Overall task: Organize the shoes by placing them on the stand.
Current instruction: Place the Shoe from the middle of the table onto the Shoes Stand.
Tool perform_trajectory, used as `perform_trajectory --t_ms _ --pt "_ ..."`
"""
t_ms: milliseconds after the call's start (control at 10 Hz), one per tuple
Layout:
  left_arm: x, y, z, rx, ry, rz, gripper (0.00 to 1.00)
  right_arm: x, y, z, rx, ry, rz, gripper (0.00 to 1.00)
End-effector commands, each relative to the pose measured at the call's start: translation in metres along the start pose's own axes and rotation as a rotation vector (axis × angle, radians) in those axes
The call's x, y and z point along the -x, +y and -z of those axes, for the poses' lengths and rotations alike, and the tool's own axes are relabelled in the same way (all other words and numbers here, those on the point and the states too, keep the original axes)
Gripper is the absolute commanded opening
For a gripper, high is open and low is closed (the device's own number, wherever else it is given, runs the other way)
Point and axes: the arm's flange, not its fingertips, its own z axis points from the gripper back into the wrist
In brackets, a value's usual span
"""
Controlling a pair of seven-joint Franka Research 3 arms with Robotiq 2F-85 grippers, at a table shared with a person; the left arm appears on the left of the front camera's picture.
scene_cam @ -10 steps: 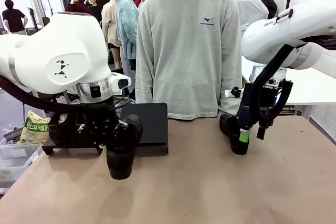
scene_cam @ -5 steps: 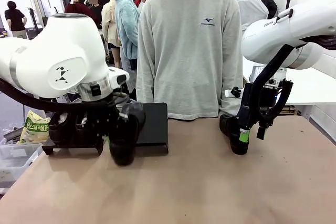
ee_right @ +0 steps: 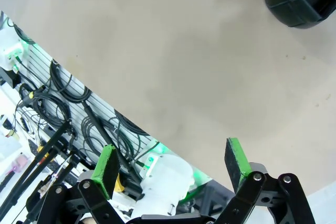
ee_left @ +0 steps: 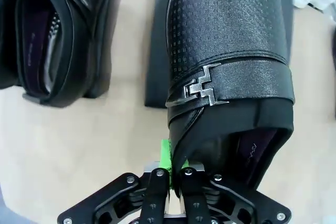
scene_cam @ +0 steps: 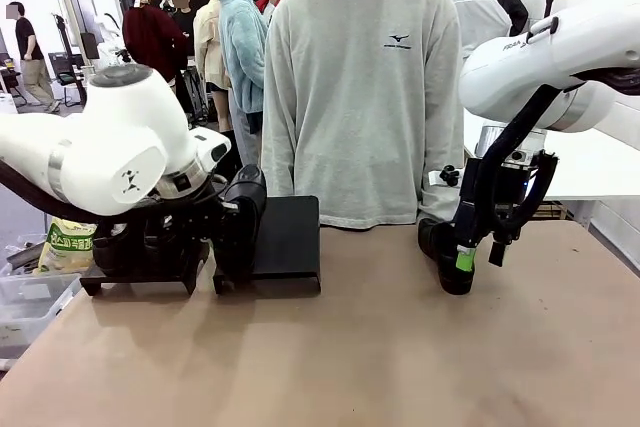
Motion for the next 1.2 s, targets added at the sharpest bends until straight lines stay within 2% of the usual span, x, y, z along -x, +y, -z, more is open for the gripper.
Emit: perform_trajectory --t_ms 0,600,800,1100 --pt "-0.02 -0.009 0.012 -0.042 -0.032 -0.009 0.0 0.001 0.001 -0.001 0.006 0.01 0.0 1.0" --pt "-0.05 -0.01 0.032 -0.044 -0.013 -0.028 0.0 0.001 0.001 -0.001 0.006 0.01 0.0 1.0" --pt "-0.056 -0.014 0.038 -0.028 0.023 -0.034 0.0 0.001 0.001 -0.001 0.006 0.01 0.0 1.0" --pt "-0.057 -0.016 0.042 -0.011 0.018 -0.025 0.0 0.001 0.001 -0.001 0.006 0.01 0.0 1.0"
